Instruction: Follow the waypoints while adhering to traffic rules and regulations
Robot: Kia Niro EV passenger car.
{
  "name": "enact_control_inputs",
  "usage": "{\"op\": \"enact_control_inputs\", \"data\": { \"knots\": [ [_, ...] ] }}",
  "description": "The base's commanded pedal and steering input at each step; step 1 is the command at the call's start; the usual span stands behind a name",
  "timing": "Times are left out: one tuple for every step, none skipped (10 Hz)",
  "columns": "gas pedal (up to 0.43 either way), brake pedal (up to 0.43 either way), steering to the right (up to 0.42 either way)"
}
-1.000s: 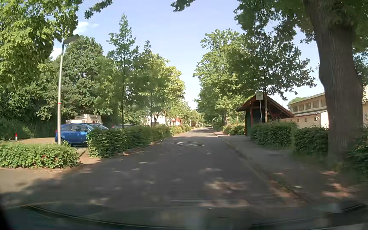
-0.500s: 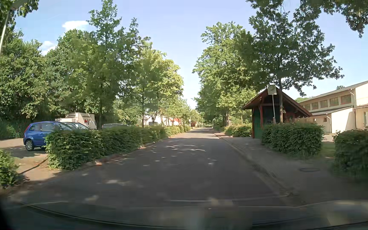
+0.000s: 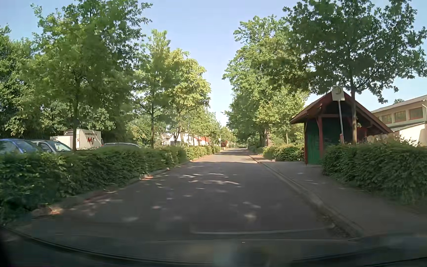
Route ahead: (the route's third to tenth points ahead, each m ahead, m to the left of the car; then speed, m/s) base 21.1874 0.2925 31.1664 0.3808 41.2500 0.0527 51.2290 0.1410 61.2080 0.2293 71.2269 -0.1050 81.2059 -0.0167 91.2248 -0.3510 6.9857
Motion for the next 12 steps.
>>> {"op": "enact_control_inputs", "data": {
  "knots": [
    [0.138,0.006,0.002],
    [0.138,0.006,0.002],
    [0.138,0.006,0.002],
    [0.138,0.006,0.002],
    [0.138,0.006,0.002],
    [0.138,0.006,0.002],
    [0.138,0.006,0.002],
    [0.138,0.006,0.001],
    [0.138,0.006,0.002],
    [0.138,0.006,0.002],
    [0.138,0.006,0.002],
    [0.138,0.006,0.002]
  ]
}}
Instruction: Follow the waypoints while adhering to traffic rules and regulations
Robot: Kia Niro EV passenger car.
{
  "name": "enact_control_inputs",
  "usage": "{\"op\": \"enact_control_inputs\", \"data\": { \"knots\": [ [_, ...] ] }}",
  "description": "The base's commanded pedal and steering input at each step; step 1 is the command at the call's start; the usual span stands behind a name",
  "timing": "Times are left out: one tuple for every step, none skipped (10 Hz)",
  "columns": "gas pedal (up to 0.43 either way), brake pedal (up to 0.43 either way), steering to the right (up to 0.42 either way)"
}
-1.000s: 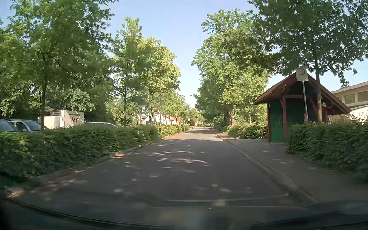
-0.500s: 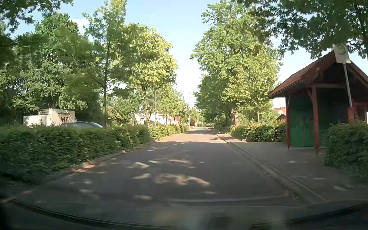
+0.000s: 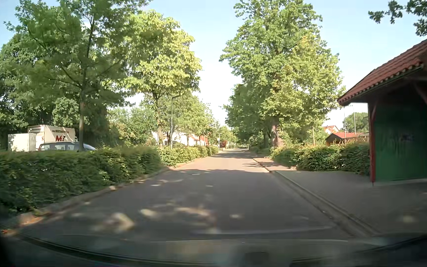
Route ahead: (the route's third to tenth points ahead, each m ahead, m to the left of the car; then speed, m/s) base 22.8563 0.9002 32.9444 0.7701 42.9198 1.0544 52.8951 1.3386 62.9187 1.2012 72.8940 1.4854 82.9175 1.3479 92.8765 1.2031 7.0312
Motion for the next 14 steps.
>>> {"op": "enact_control_inputs", "data": {
  "knots": [
    [0.138,0.006,0.002],
    [0.138,0.006,0.002],
    [0.138,0.006,0.002],
    [0.138,0.006,0.002],
    [0.138,0.006,0.002],
    [0.138,0.006,0.003],
    [0.138,0.006,0.003],
    [0.138,0.006,0.002],
    [0.138,0.006,0.001],
    [0.138,0.006,0.000],
    [0.138,0.006,0.000],
    [0.138,0.006,0.000],
    [0.138,0.006,0.000],
    [0.138,0.012,0.000]
  ]
}}
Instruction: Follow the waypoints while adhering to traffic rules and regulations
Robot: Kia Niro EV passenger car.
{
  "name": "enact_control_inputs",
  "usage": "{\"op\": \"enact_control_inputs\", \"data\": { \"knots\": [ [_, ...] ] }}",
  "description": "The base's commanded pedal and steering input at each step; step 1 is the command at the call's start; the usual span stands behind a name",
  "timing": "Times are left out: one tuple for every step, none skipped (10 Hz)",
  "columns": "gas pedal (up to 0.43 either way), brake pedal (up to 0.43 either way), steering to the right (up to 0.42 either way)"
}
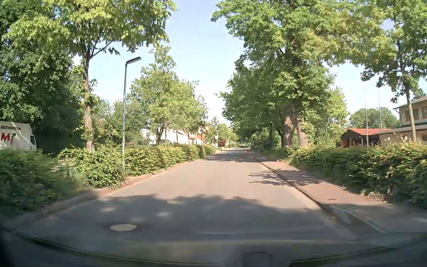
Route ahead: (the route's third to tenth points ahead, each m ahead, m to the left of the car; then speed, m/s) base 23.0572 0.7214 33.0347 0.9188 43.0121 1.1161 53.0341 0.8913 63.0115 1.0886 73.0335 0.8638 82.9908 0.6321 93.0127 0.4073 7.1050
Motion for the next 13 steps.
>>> {"op": "enact_control_inputs", "data": {
  "knots": [
    [0.138,0.006,0.001],
    [0.138,0.006,0.001],
    [0.130,0.006,0.001],
    [0.130,0.006,0.001],
    [0.130,0.006,0.001],
    [0.130,0.006,0.004],
    [0.130,0.006,0.004],
    [0.130,0.006,0.003],
    [0.130,0.006,0.003],
    [0.130,0.006,0.003],
    [0.118,0.006,0.003],
    [0.118,0.006,0.003],
    [0.118,0.006,0.003]
  ]
}}
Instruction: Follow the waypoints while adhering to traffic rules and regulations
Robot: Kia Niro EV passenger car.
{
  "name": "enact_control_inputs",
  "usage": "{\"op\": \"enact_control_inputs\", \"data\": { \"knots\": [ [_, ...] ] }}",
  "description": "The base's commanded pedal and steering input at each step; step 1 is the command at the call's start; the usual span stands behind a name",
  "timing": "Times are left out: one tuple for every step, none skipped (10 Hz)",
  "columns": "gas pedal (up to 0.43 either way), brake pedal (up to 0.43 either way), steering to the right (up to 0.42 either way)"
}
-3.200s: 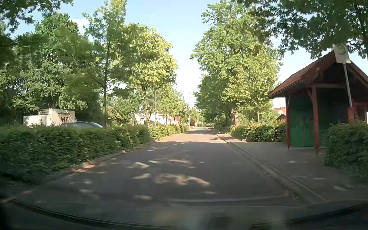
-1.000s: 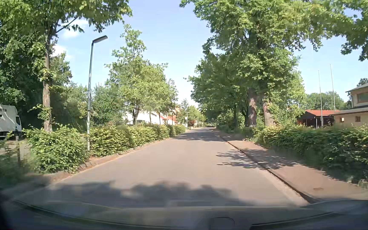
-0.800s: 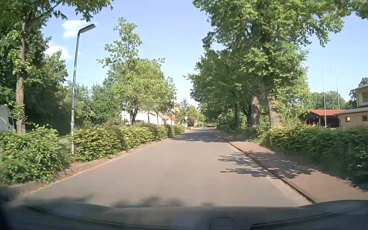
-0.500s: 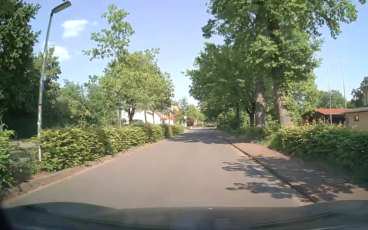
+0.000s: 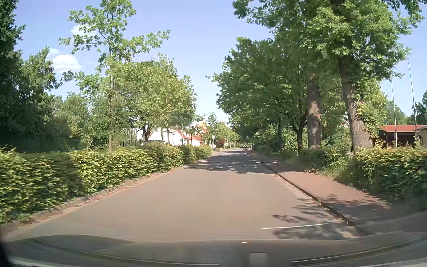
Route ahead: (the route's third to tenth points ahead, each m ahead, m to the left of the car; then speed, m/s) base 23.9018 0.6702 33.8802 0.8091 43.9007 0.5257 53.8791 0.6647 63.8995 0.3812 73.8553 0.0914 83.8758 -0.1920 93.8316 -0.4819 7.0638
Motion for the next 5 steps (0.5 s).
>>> {"op": "enact_control_inputs", "data": {
  "knots": [
    [0.110,0.012,0.003],
    [0.110,0.006,0.003],
    [0.110,0.006,0.003],
    [0.110,0.006,0.003],
    [0.110,0.006,0.003]
  ]
}}
